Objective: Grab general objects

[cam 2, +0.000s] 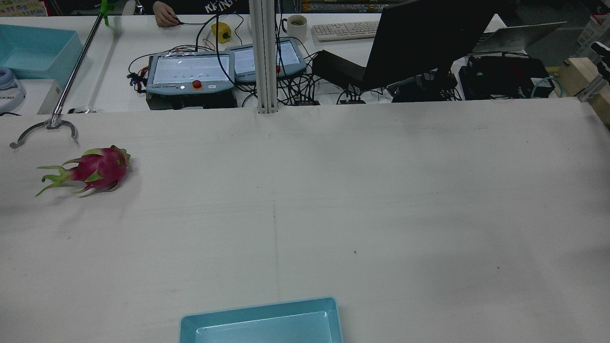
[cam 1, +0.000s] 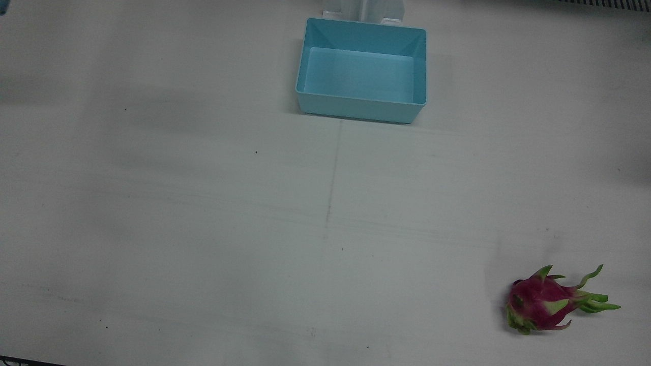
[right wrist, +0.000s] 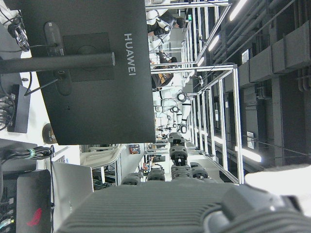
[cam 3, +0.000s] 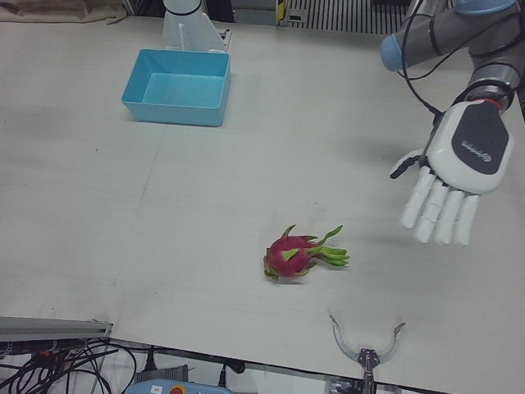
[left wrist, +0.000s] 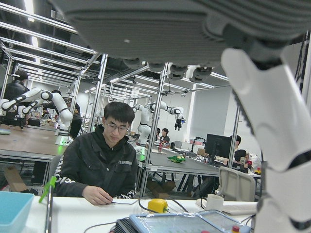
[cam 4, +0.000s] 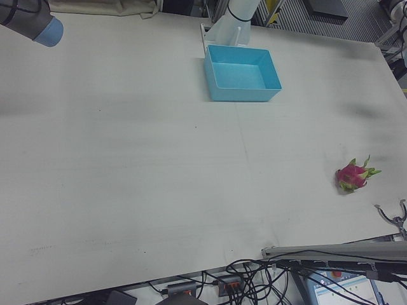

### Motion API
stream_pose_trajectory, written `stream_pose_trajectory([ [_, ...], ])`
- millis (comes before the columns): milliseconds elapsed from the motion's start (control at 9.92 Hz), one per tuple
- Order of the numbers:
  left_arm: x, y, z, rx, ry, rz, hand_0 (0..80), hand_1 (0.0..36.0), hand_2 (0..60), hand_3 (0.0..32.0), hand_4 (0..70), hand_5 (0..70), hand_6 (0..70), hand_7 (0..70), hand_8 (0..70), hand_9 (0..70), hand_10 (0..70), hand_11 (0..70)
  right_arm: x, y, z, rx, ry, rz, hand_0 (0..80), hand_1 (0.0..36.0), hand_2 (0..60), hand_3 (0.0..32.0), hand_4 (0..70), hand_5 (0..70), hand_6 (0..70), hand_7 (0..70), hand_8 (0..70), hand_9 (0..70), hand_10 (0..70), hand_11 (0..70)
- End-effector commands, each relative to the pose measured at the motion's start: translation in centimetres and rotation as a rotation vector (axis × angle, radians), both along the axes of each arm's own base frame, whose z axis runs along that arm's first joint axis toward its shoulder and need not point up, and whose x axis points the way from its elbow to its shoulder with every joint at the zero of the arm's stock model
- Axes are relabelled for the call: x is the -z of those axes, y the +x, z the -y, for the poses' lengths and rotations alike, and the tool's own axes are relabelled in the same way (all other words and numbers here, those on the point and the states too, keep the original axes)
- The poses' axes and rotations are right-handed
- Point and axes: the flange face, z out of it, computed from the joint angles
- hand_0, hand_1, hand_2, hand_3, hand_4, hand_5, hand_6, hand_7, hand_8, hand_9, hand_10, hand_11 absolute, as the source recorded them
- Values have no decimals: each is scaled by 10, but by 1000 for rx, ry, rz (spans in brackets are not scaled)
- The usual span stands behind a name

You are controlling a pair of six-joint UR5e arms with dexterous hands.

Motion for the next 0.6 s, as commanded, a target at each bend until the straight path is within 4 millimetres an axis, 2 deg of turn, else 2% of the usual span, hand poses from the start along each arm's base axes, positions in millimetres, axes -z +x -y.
stream_pose_trajectory([
  [0,37,139,24,-65,-15,70,547,295,274,50,0,0,0,75,0,1,0,0,1,0,0,-1,0,-2,0,0,0,0,0,0,0,0,0,0,0,0],
  [101,50,160,32,-85,-32,81,543,289,258,76,0,0,0,58,0,0,0,0,1,0,0,-1,2,-1,0,0,0,0,0,0,0,0,0,0,0,0],
  [202,76,188,41,-116,-51,123,533,279,244,76,0,0,0,48,0,0,0,0,1,0,0,-1,2,-1,0,0,0,0,0,0,0,0,0,0,0,0],
  [302,98,207,47,-123,-57,206,523,265,230,66,0,0,0,46,0,0,0,0,1,0,0,-1,0,-2,0,0,0,0,0,0,0,0,0,0,0,0],
  [403,98,209,49,-120,-60,243,525,266,235,114,0,0,0,46,0,0,0,0,1,0,0,-1,0,-2,0,0,0,0,0,0,0,0,0,0,0,0],
  [504,92,212,48,-124,-73,260,516,257,224,220,0,0,0,11,0,0,0,0,1,0,0,1,2,-1,0,0,0,0,0,0,0,0,0,0,0,0],
])
